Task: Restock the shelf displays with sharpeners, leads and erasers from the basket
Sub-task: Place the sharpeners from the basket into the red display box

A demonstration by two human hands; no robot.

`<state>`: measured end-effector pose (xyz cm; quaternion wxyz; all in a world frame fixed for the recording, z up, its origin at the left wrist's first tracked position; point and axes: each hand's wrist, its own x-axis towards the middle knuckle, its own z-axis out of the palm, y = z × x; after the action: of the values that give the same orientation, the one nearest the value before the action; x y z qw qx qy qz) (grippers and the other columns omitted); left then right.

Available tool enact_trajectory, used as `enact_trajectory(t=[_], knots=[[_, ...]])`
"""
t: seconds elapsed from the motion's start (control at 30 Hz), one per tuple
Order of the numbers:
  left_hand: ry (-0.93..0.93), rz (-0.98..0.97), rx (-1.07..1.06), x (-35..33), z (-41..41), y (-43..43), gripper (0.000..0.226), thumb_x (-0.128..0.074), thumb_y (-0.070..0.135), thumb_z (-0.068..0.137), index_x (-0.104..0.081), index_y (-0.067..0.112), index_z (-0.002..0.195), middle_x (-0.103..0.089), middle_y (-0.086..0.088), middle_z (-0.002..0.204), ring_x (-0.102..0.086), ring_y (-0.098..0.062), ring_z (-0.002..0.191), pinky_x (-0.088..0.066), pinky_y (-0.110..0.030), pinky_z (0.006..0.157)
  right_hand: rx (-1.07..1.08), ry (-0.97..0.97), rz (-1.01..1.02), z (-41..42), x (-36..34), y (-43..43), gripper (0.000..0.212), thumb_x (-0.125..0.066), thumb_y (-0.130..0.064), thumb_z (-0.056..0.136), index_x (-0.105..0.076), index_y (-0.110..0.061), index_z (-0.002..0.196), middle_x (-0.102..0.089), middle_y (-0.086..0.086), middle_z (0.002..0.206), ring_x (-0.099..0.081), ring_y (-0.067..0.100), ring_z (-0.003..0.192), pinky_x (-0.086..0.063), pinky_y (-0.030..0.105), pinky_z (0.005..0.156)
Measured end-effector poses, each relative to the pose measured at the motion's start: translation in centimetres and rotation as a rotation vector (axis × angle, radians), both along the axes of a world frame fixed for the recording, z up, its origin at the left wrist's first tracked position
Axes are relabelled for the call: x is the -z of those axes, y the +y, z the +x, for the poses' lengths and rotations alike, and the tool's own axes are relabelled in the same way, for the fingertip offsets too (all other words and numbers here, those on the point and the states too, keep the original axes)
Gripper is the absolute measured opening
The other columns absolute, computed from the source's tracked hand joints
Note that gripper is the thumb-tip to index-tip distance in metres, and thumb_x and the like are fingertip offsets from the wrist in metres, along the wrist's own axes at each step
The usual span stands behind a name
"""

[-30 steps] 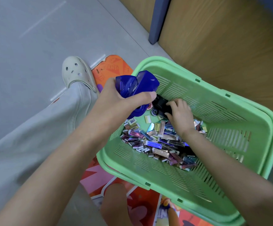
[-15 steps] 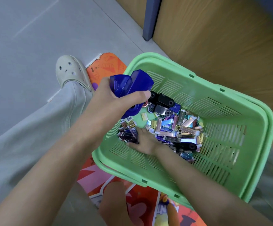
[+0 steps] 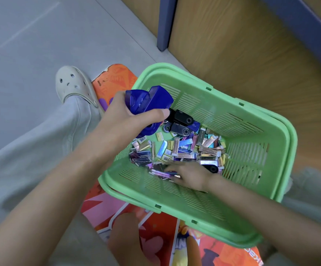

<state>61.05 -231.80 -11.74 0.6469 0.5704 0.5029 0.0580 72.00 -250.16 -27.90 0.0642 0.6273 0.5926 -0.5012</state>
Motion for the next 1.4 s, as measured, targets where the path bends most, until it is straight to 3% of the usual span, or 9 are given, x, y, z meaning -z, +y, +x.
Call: enact_trajectory(t=[0.13, 0.33, 0.47, 0.6, 0.8, 1.03, 1.17, 1.27, 1.4], knots=[[0.001, 0.010, 0.010, 0.1, 0.1, -0.1, 0.075, -0.077, 0.047, 0.051, -0.054, 0.016, 0.116, -0.063, -0.005, 0.106, -0.061, -0.008, 0.076, -0.043, -0.011, 0.051, -0.041, -0.088, -0.128, 3.4, -1.4, -2.6, 0.064, -0.058, -0.057, 0.085, -0.041, -0.025, 0.138, -0.049, 0.002, 0.132, -0.048, 0.022, 0.121, -0.042, 0.033, 0.099], [-0.015, -0.010, -0.019, -0.2, 0.1, -0.4, 0.068, -0.084, 0.035, 0.062, -0.051, 0.016, 0.118, -0.063, 0.000, 0.103, -0.061, -0.004, 0.073, -0.044, -0.010, 0.052, -0.040, -0.403, -0.143, 6.3, -1.1, -5.3, 0.062, -0.068, -0.038, 0.083, -0.041, -0.015, 0.134, -0.046, 0.002, 0.133, -0.046, 0.018, 0.120, -0.043, 0.029, 0.101], [-0.029, -0.003, 0.003, -0.8, 0.1, -0.1, 0.082, -0.081, 0.047, 0.047, -0.054, 0.015, 0.118, -0.065, -0.001, 0.103, -0.064, -0.003, 0.072, -0.047, -0.013, 0.056, -0.063, -0.472, -0.124, 6.3, -0.3, -5.5, 0.049, -0.066, -0.025, 0.086, -0.044, -0.016, 0.129, -0.049, 0.002, 0.129, -0.053, 0.017, 0.110, -0.051, 0.027, 0.089], [-0.018, 0.006, -0.044, -1.1, 0.0, 0.3, 0.085, -0.079, 0.050, 0.042, -0.053, 0.017, 0.116, -0.065, -0.001, 0.105, -0.064, -0.014, 0.086, -0.056, -0.030, 0.074, 0.095, -0.461, 0.044, 7.2, -1.5, -3.9, 0.036, -0.062, -0.028, 0.089, -0.051, -0.020, 0.122, -0.054, -0.006, 0.117, -0.051, 0.012, 0.108, -0.048, 0.026, 0.095], [-0.029, -0.039, -0.056, -1.8, -0.1, 0.8, 0.077, -0.081, 0.043, 0.047, -0.055, 0.016, 0.115, -0.064, 0.000, 0.101, -0.063, -0.014, 0.087, -0.053, -0.048, 0.089, 0.312, -0.531, 0.373, 8.2, -2.6, 2.3, 0.051, -0.058, -0.040, 0.090, -0.047, -0.014, 0.133, -0.056, 0.004, 0.124, -0.050, 0.022, 0.115, -0.047, 0.034, 0.094], [-0.032, -0.034, -0.083, -1.9, -0.2, 0.7, 0.064, -0.077, 0.040, 0.054, -0.055, 0.018, 0.110, -0.065, 0.002, 0.098, -0.064, -0.014, 0.086, -0.054, -0.045, 0.089, 0.141, -0.601, 0.429, 5.4, 0.3, 9.7, 0.031, -0.052, -0.019, 0.096, -0.041, -0.013, 0.125, -0.049, 0.011, 0.118, -0.059, 0.025, 0.081, -0.041, 0.033, 0.050], [-0.038, -0.031, -0.101, -1.6, -0.4, 1.0, 0.058, -0.076, 0.039, 0.054, -0.057, 0.020, 0.106, -0.065, 0.008, 0.088, -0.064, -0.007, 0.078, -0.056, -0.043, 0.086, 0.180, -0.714, 0.407, 4.1, 2.0, 10.7, 0.033, -0.074, -0.007, 0.076, -0.062, -0.012, 0.106, -0.061, 0.010, 0.107, -0.060, 0.023, 0.067, -0.031, 0.027, 0.040], [-0.042, -0.031, -0.099, -1.5, -0.5, 1.2, 0.057, -0.078, 0.040, 0.052, -0.059, 0.021, 0.102, -0.065, 0.009, 0.084, -0.063, -0.006, 0.075, -0.055, -0.045, 0.086, 0.233, -0.592, 0.533, 2.7, 2.3, 9.9, 0.030, -0.064, -0.016, 0.087, -0.061, -0.011, 0.116, -0.056, 0.011, 0.119, -0.057, 0.026, 0.098, -0.049, 0.036, 0.065], [-0.069, -0.032, -0.095, -1.2, -0.7, 1.4, 0.058, -0.080, 0.038, 0.050, -0.060, 0.020, 0.100, -0.063, 0.014, 0.076, -0.061, -0.003, 0.070, -0.056, -0.041, 0.084, 0.295, -0.038, 0.414, -0.8, 2.6, 8.6, 0.050, -0.057, -0.031, 0.094, -0.043, -0.007, 0.136, -0.047, 0.010, 0.134, -0.043, 0.022, 0.124, -0.034, 0.032, 0.104]])
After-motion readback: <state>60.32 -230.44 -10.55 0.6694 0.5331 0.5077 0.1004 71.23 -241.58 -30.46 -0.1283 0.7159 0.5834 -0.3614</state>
